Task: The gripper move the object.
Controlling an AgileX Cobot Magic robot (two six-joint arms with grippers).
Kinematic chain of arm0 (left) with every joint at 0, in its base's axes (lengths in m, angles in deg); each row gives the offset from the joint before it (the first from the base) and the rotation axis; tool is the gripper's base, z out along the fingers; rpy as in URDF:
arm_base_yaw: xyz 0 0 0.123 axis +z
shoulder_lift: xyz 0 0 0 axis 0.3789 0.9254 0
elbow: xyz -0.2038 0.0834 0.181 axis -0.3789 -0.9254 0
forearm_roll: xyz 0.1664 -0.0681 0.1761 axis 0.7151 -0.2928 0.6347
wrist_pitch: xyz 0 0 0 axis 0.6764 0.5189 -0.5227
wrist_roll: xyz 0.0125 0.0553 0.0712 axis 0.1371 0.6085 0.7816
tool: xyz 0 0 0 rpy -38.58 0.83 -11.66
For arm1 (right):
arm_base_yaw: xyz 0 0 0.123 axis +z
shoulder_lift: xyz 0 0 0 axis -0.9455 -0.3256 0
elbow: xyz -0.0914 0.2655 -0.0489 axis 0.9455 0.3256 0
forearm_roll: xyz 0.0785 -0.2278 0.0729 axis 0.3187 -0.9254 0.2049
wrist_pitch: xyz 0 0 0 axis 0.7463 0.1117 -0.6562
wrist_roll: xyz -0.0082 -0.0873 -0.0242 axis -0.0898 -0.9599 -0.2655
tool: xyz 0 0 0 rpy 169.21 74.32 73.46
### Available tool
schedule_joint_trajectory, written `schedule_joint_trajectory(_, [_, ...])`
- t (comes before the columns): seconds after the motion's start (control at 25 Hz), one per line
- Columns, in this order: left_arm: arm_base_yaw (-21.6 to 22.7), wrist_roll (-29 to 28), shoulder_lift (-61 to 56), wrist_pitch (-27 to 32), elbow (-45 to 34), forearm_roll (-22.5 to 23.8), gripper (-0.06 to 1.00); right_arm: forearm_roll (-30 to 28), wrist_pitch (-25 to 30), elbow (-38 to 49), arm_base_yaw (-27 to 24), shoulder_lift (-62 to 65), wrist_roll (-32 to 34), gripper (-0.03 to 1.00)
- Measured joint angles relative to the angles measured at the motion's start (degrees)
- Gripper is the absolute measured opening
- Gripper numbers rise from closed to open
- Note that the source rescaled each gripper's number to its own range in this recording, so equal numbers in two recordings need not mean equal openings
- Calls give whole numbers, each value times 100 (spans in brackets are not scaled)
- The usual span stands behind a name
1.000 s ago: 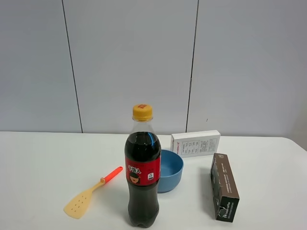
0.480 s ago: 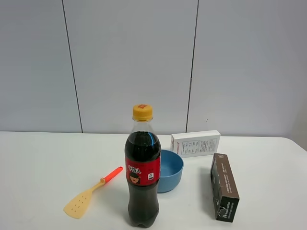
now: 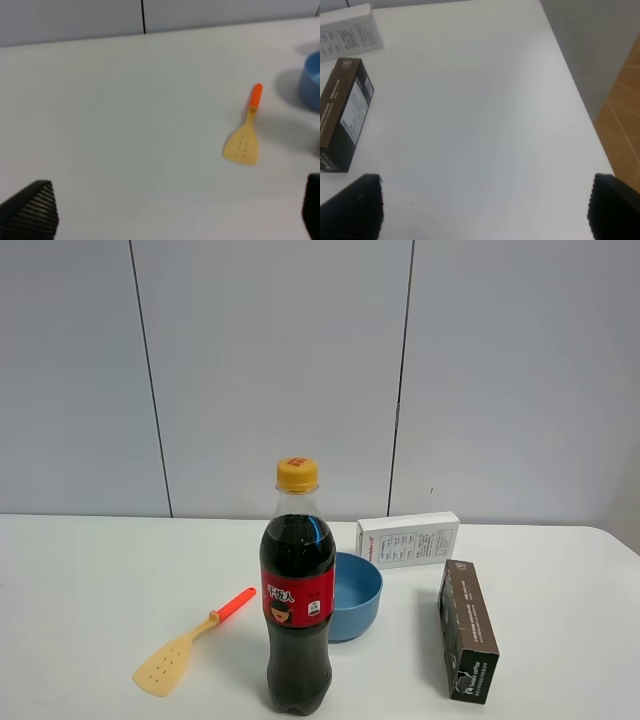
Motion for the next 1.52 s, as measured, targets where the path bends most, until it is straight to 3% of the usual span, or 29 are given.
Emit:
schedule_joint_trajectory(1.4, [0,-173,-7,185,-112,58,100,0,0,0,0,0,0,100])
schedule_joint_trajectory(1.52, [172,-173,-7,185,-112,58,100,0,0,0,0,0,0,100])
